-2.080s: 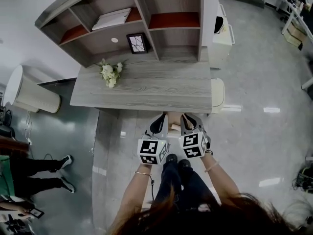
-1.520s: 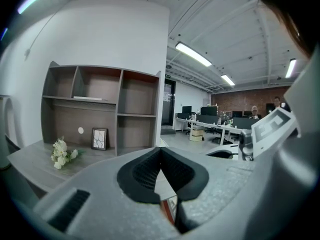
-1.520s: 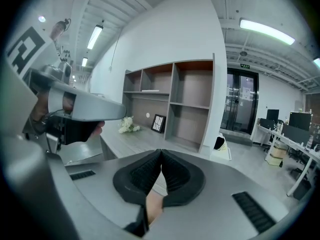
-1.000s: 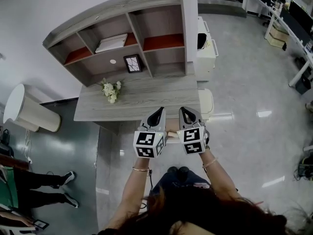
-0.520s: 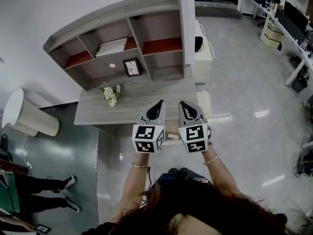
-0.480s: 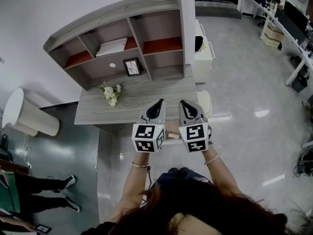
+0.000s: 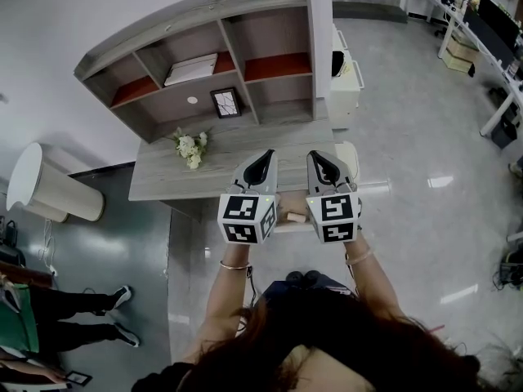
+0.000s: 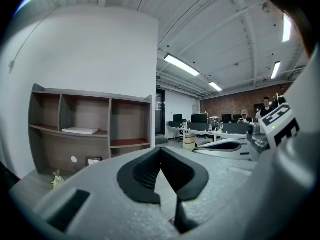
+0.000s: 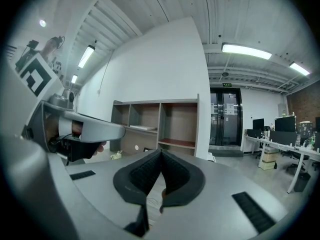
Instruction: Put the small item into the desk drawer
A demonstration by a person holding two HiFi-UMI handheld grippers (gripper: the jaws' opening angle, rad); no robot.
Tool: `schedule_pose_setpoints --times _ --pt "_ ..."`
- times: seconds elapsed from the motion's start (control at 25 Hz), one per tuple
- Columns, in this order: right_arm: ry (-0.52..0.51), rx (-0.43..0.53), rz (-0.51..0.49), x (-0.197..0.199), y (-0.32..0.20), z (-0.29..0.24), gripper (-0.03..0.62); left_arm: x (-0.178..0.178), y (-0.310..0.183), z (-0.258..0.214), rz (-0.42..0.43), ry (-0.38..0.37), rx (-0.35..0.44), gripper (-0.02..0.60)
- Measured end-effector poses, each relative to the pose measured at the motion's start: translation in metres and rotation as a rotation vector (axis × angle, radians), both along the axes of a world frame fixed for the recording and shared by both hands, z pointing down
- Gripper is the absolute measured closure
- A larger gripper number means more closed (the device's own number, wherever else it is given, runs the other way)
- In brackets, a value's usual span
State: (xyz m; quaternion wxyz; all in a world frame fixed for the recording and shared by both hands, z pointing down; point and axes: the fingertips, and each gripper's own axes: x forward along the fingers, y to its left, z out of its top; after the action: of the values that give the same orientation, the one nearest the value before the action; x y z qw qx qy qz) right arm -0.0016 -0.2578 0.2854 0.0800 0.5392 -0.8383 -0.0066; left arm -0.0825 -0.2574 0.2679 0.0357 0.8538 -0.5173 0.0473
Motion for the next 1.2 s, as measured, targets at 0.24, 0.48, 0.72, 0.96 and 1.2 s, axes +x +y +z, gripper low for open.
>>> schedule_pose_setpoints --times 0.24,0.48,0.72,0.96,1.2 --pt "-0.014 0.01 0.008 -0.004 -0.001 -0.01 0.592 -0.009 -0.001 -0.005 -0.001 0.005 0.005 0.568" --pt "-0.005 0.018 0.031 -0.006 0.001 -0.013 0.592 -0.014 0.002 -0.008 0.006 0.012 0.008 0.568" --pt "0.002 0.025 0.03 -0.012 0.006 -0.014 0.592 -0.019 0.008 -0.008 0.006 0.018 0.01 0.567" --pt "0.012 0.026 0.028 -0.016 0.012 -0.015 0.592 -0.024 0.015 -0.007 0.002 0.029 0.006 0.568" --pt "0.031 0.026 0.027 -0.021 0.016 -0.012 0.592 -0.032 0.019 -0.004 -0.005 0.045 0.0 0.568"
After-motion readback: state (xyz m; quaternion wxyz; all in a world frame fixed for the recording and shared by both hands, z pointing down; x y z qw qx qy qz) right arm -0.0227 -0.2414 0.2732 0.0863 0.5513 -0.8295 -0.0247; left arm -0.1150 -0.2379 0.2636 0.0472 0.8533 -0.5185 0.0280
